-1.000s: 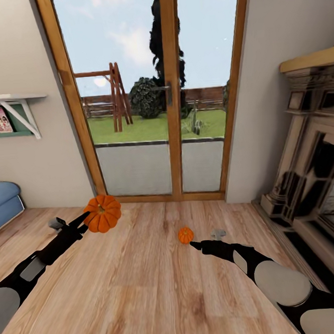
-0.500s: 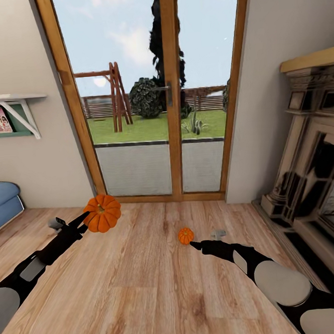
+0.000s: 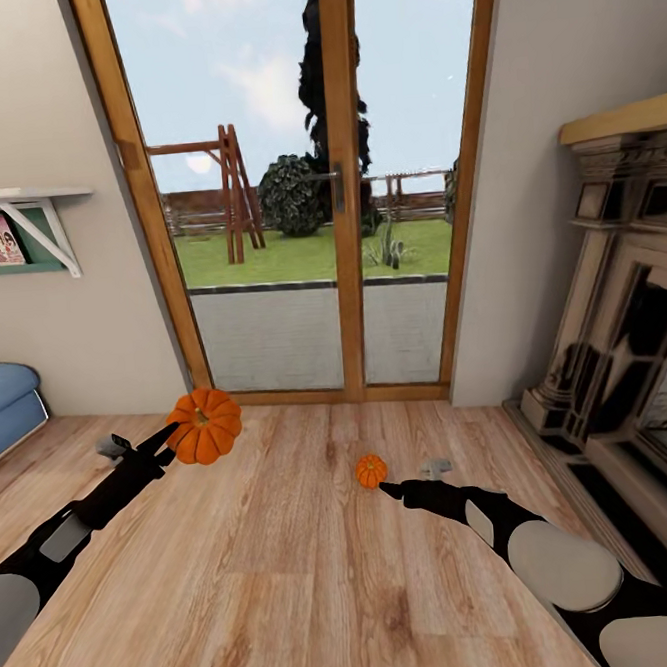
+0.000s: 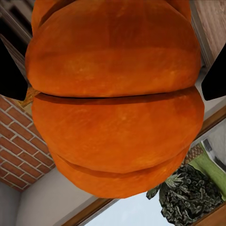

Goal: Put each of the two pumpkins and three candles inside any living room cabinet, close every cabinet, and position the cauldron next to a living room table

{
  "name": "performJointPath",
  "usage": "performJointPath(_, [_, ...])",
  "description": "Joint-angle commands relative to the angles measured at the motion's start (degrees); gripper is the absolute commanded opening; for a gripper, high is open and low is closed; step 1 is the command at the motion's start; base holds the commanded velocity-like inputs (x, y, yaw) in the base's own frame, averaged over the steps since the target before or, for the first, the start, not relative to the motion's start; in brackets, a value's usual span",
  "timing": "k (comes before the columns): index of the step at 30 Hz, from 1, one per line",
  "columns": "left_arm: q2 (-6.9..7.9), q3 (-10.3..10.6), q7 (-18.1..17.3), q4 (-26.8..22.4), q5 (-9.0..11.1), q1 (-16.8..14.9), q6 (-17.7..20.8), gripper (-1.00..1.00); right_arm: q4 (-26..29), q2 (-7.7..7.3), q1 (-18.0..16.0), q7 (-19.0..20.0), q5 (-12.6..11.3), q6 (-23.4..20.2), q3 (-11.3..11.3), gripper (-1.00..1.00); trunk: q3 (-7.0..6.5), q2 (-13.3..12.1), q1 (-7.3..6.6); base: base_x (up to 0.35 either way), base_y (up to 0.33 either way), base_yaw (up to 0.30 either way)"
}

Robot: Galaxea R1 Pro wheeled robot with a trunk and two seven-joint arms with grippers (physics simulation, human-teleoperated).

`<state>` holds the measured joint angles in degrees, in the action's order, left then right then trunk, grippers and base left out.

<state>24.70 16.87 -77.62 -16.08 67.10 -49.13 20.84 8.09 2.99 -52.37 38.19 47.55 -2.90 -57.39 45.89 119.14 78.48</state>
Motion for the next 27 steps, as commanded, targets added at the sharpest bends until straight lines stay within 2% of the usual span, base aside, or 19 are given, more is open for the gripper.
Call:
performJointPath(1, [0.00, -0.06, 0.01, 0.00, 0.02, 0.00, -0.01, -1.00, 0.00, 0.00, 0.00, 0.01, 0.00, 0.00, 0.00, 1.00, 0.00, 0.00, 0.00, 0.000, 0.000, 0.000])
performJointPath(27, [0.00, -0.08, 0.01, 0.00, 0.01, 0.00, -0.01, -1.00, 0.00, 0.00, 0.05, -0.05, 0.00, 0.00, 0.00, 1.00, 0.00, 0.00, 0.00, 0.000, 0.000, 0.000])
